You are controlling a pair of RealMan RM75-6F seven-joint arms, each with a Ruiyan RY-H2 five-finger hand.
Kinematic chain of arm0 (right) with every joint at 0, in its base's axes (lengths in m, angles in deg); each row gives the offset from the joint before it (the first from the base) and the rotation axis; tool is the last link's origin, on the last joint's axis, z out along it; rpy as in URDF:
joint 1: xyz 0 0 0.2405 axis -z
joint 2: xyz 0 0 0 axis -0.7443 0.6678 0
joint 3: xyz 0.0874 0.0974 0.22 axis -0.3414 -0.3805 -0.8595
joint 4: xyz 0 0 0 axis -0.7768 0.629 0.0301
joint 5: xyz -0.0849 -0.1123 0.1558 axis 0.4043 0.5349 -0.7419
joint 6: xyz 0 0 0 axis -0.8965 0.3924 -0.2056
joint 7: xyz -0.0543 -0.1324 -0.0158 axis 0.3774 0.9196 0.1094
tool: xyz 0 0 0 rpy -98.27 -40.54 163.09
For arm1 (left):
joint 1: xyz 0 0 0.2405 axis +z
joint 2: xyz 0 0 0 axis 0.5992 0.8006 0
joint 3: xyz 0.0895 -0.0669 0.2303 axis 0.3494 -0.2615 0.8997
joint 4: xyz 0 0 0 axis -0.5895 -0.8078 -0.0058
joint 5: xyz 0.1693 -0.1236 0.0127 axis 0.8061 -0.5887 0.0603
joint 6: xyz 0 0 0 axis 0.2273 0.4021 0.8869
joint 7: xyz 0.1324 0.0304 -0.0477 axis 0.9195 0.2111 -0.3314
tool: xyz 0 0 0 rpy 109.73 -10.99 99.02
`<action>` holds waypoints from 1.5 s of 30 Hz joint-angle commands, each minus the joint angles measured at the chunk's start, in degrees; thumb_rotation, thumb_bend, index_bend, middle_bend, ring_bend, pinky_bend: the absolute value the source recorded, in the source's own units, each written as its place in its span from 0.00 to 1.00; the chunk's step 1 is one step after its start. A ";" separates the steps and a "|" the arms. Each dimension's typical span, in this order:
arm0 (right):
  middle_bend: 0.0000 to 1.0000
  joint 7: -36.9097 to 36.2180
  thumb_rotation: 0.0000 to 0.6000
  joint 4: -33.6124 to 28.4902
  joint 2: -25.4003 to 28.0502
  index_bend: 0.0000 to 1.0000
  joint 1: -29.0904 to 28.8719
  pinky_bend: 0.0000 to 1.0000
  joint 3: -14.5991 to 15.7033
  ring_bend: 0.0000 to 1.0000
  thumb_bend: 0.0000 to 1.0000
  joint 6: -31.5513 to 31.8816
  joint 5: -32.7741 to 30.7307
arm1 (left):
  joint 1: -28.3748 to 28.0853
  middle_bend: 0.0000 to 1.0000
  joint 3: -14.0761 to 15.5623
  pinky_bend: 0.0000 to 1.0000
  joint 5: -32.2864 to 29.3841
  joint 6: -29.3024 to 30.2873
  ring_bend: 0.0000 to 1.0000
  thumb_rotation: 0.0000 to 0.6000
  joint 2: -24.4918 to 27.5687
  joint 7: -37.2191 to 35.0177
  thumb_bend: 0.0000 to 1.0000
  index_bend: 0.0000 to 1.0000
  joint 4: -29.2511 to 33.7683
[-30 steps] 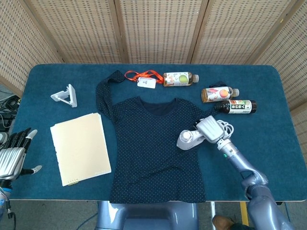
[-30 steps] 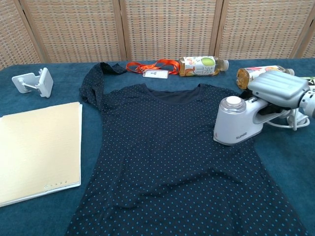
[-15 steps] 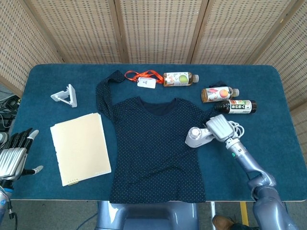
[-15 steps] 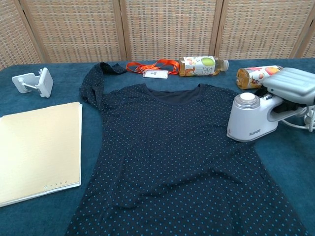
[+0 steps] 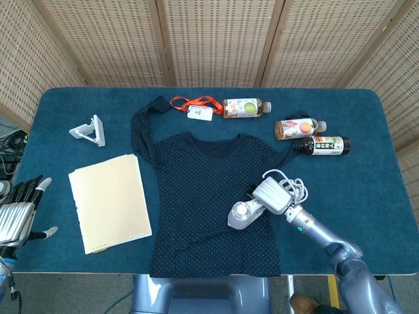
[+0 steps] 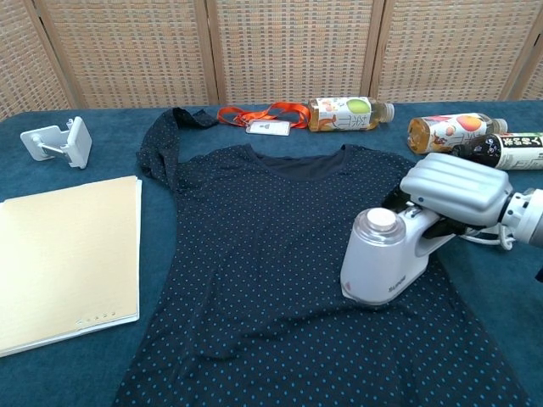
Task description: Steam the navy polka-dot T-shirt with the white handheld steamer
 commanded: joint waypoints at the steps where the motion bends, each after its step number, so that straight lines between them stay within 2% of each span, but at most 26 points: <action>1: 0.76 0.46 1.00 -2.05 0.28 0.94 0.05 1.00 1.29 0.86 1.00 1.93 1.58 | 0.02 0.00 0.00 0.00 0.04 0.04 0.00 1.00 0.02 -0.11 0.00 0.00 -0.04; 6: 0.76 2.06 1.00 -4.94 1.17 0.94 0.22 1.00 2.78 0.86 1.00 4.13 3.54 | 0.03 0.00 0.05 0.00 0.13 0.06 0.00 1.00 0.00 -0.11 0.00 0.00 -0.07; 12: 0.76 3.24 1.00 -5.89 2.23 0.94 0.72 1.00 2.43 0.86 1.00 3.88 3.14 | 0.13 0.00 0.15 0.00 0.32 0.21 0.00 1.00 0.00 -0.13 0.00 0.00 0.00; 32: 0.76 1.50 1.00 5.52 4.82 0.94 4.70 1.00 -0.64 0.86 1.00 -2.62 -1.91 | 0.46 0.00 0.61 0.00 1.62 1.07 0.00 1.00 0.02 0.52 0.00 0.00 1.05; 37: 0.76 0.49 1.00 5.94 5.08 0.94 5.21 1.00 -0.90 0.86 1.00 -2.24 -2.25 | 0.43 0.00 0.71 0.00 1.91 1.04 0.00 1.00 0.00 0.60 0.00 0.00 1.15; 45: 0.76 0.53 1.00 3.25 3.84 0.94 4.67 1.00 0.00 0.86 1.00 2.27 -0.65 | 0.55 0.00 0.82 0.00 2.20 1.13 0.00 1.00 0.07 0.15 0.00 0.00 0.85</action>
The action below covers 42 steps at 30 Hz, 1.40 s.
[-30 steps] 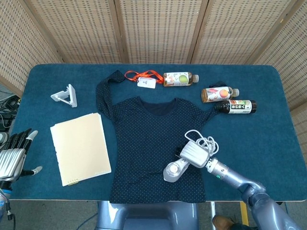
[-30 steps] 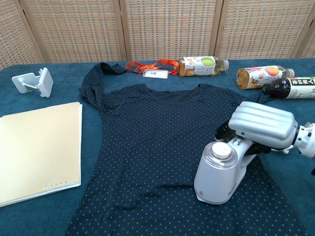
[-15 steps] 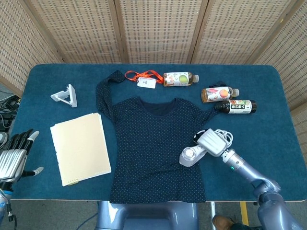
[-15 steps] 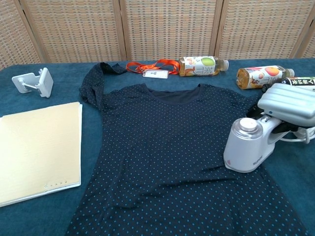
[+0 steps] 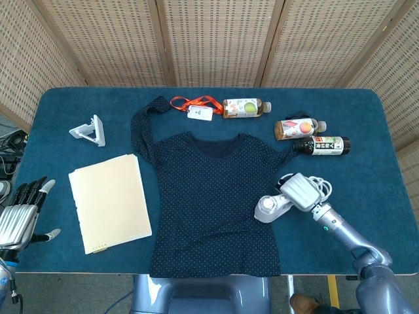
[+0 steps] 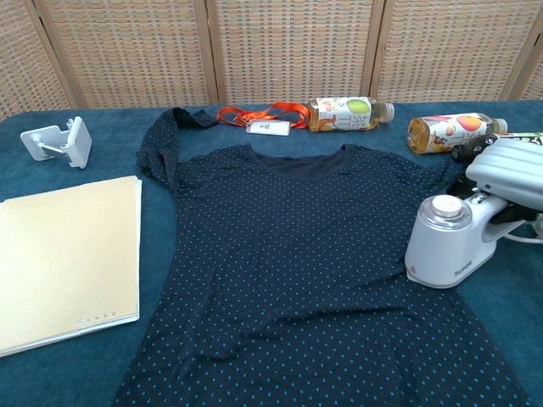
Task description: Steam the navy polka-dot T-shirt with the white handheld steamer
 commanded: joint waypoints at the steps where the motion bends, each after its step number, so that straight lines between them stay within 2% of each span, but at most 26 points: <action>1: 0.76 0.57 1.00 -1.61 -0.93 0.94 -0.31 1.00 0.81 0.86 1.00 2.03 1.23 | 0.06 0.00 0.02 0.00 0.05 0.05 0.00 1.00 0.04 -0.16 0.00 0.00 -0.15; 13: 0.76 4.88 1.00 -8.61 -2.90 0.94 -2.70 1.00 3.16 0.86 1.00 7.42 5.67 | -0.02 0.00 -0.09 0.00 -0.10 -0.19 0.00 1.00 0.09 -0.41 0.00 0.00 -0.24; 22: 0.76 7.86 1.00 -13.09 -2.91 0.94 -4.01 1.00 3.88 0.86 1.00 7.23 7.35 | 0.04 0.00 -0.16 0.00 -0.43 -0.22 0.00 1.00 0.18 -0.55 0.00 0.00 -0.32; 30: 0.76 7.65 1.00 -10.21 -1.01 0.94 -2.19 1.00 3.38 0.86 1.00 4.99 5.64 | -0.01 0.00 -0.23 0.00 -0.60 -0.38 0.00 1.00 0.20 -0.72 0.00 0.00 -0.51; 42: 0.76 4.49 1.00 -0.62 2.51 0.94 1.83 1.00 2.20 0.86 1.00 2.70 2.62 | -0.10 0.00 -0.24 0.00 -0.58 -0.36 0.00 1.00 0.04 -0.03 0.00 0.00 -0.03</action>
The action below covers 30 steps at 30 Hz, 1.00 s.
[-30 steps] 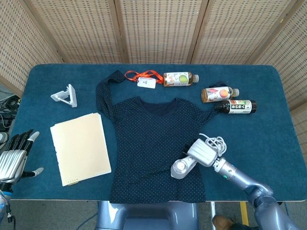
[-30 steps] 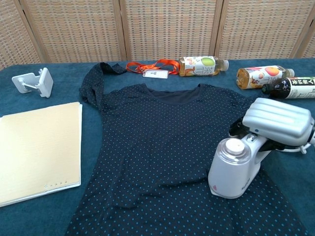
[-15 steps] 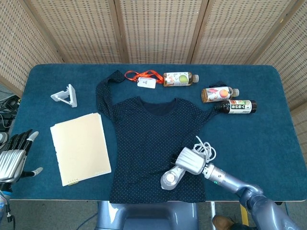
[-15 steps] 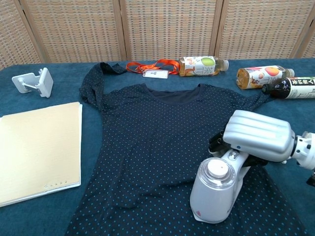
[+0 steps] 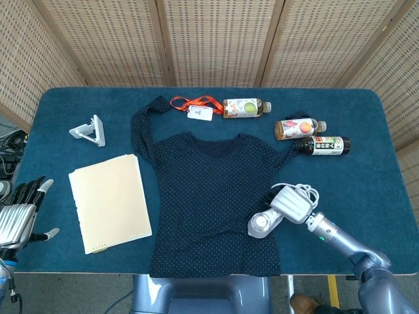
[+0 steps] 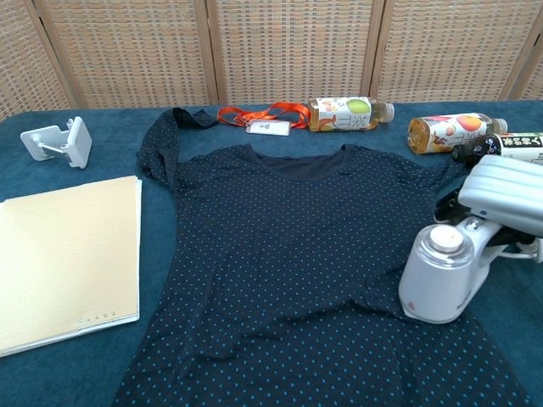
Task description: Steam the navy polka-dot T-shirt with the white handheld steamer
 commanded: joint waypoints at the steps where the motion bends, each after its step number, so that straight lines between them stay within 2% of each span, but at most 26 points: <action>1: 0.76 -1.01 1.00 2.18 0.88 0.94 1.01 1.00 -0.50 0.86 1.00 -1.42 -0.98 | -0.02 0.00 0.05 0.00 0.08 0.01 0.00 1.00 -0.06 0.21 0.00 0.00 0.13; 7: 0.76 -2.51 1.00 3.48 1.49 0.94 1.36 1.00 -1.97 0.86 1.00 -1.86 -2.64 | 0.07 0.00 0.12 0.00 0.33 0.23 0.00 1.00 -0.02 0.25 0.00 0.00 0.43; 10: 0.76 -2.83 1.00 3.56 1.84 0.94 0.81 1.00 -3.33 0.86 1.00 -0.99 -3.82 | 0.19 0.00 0.15 0.00 0.47 0.41 0.00 1.00 0.11 -0.01 0.00 0.00 0.44; 12: 0.76 -3.35 1.00 3.59 2.19 0.94 -0.03 1.00 -5.42 0.86 1.00 -1.43 -5.81 | 0.30 0.00 0.17 0.00 0.61 0.56 0.00 1.00 0.25 -0.36 0.00 0.00 0.40; 20: 0.76 -2.44 1.00 5.06 2.24 0.94 -3.20 1.00 -13.02 0.87 1.00 -11.93 -13.99 | 0.57 0.00 0.33 0.00 1.38 0.89 0.00 1.00 0.76 -1.74 0.00 0.00 0.27; 24: 0.76 -1.10 1.00 5.73 1.64 0.94 -4.06 1.00 -15.15 0.86 1.00 -16.20 -16.43 | 0.53 0.00 0.22 0.00 1.17 0.73 0.00 1.00 0.85 -2.12 0.00 0.00 0.11; 30: 0.76 2.72 1.00 7.40 0.31 0.94 -4.68 1.00 -16.16 0.86 1.00 -21.55 -17.89 | 0.18 0.00 -0.06 0.00 0.21 -0.07 0.00 1.00 0.78 -2.06 0.00 0.00 -0.19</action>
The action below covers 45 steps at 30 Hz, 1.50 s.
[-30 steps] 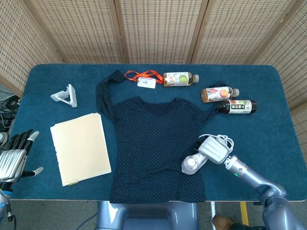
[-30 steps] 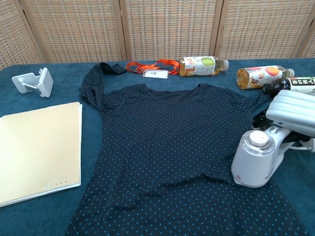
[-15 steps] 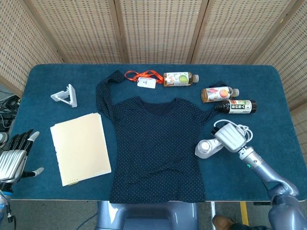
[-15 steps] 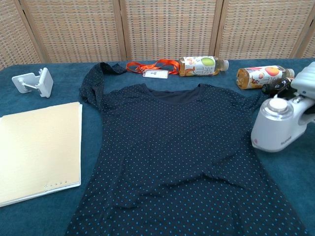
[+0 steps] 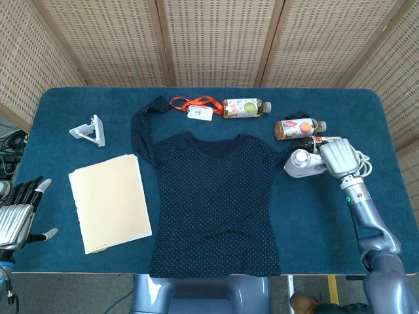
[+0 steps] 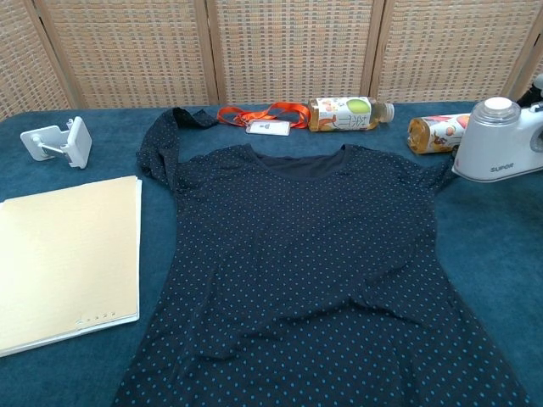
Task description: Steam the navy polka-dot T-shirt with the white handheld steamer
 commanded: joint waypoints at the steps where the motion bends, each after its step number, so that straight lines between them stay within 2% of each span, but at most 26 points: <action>1: 0.76 2.30 1.00 1.08 -1.17 0.94 -0.51 1.00 -1.10 0.86 1.00 -3.19 -1.40 | -0.18 0.00 -0.17 0.00 -0.45 -0.32 0.00 1.00 -0.09 0.15 0.00 0.00 -0.07; 8: 0.73 4.61 1.00 1.90 -2.73 0.90 -0.16 1.00 -1.15 0.85 0.98 -7.17 -1.86 | -0.53 0.00 -0.45 0.00 -1.65 -1.11 0.00 1.00 -0.42 0.55 0.00 0.00 -0.35; 9: 0.71 4.78 1.00 1.97 -3.02 0.88 -0.13 1.00 -1.51 0.84 0.93 -7.97 -2.30 | -0.61 0.00 -0.45 0.00 -1.80 -1.29 0.00 1.00 -0.48 0.64 0.00 0.00 -0.39; 11: 0.64 5.56 1.00 2.30 -3.51 0.79 -0.20 0.94 -2.21 0.77 0.75 -9.59 -3.12 | -0.69 0.00 -0.45 0.00 -1.95 -1.47 0.00 1.00 -0.55 0.73 0.00 0.00 -0.41; 13: 0.50 7.05 1.00 2.76 -3.87 0.59 -0.32 0.75 -2.97 0.63 0.47 -11.77 -4.03 | -0.75 0.00 -0.43 0.00 -2.09 -1.64 0.00 1.00 -0.59 0.78 0.00 0.00 -0.43; 15: 0.36 8.62 1.00 3.09 -3.97 0.37 -0.45 0.53 -3.42 0.47 0.25 -13.72 -4.61 | -0.80 0.00 -0.42 0.00 -2.20 -1.77 0.00 1.00 -0.60 0.84 0.00 0.00 -0.40; 16: 0.31 9.30 1.00 3.20 -4.00 0.31 -0.51 0.48 -3.66 0.42 0.20 -14.48 -4.90 | -0.82 0.00 -0.43 0.00 -2.23 -1.79 0.00 1.00 -0.61 0.90 0.00 0.00 -0.37; 18: 0.13 10.43 1.00 3.22 -4.04 0.10 -0.64 0.29 -4.27 0.26 0.06 -15.63 -5.58 | -0.85 0.00 -0.45 0.00 -2.30 -1.81 0.00 1.00 -0.64 1.03 0.00 0.00 -0.28; 19: 0.06 11.14 1.00 3.13 -4.08 0.03 -0.70 0.21 -4.83 0.17 0.01 -16.32 -6.19 | -0.85 0.00 -0.43 0.00 -2.32 -1.82 0.00 1.00 -0.67 1.12 0.00 0.00 -0.26; 22: 0.00 11.56 1.00 2.33 -3.91 0.00 -0.70 0.04 -5.63 0.02 0.00 -16.82 -7.05 | -0.86 0.00 -0.35 0.00 -2.23 -1.83 0.00 1.00 -0.71 1.23 0.00 0.00 -0.16; 24: 0.00 11.74 1.00 1.68 -3.53 0.00 -0.52 0.01 -5.80 0.00 0.00 -16.77 -7.25 | -0.84 0.00 -0.31 0.00 -2.09 -1.72 0.00 1.00 -0.71 1.38 0.00 0.00 -0.01; 30: 0.00 12.47 1.00 -0.89 -2.16 0.00 0.79 0.00 -6.00 0.00 0.00 -15.40 -7.57 | -0.60 0.00 -0.04 0.00 -1.22 -1.18 0.00 1.00 -0.50 1.21 0.00 0.00 0.34; 35: 0.00 12.75 1.00 -5.69 0.63 0.00 3.46 0.00 -5.13 0.00 0.00 -9.51 -6.57 | -0.18 0.00 0.40 0.00 0.30 -0.35 0.00 1.00 -0.12 0.46 0.00 0.00 0.70; 40: 0.00 12.75 1.00 -13.41 4.98 0.00 6.62 0.00 -3.85 0.00 0.00 -2.86 -5.03 | 0.48 0.00 1.07 0.00 2.72 1.04 0.00 1.00 0.47 -0.54 0.00 0.00 1.12; 45: 0.00 15.49 1.00 -26.40 11.86 0.00 10.09 0.00 -3.16 0.00 0.00 3.82 -4.02 | 1.47 0.00 1.83 0.00 5.44 2.99 0.00 1.00 1.09 -1.93 0.00 0.00 1.08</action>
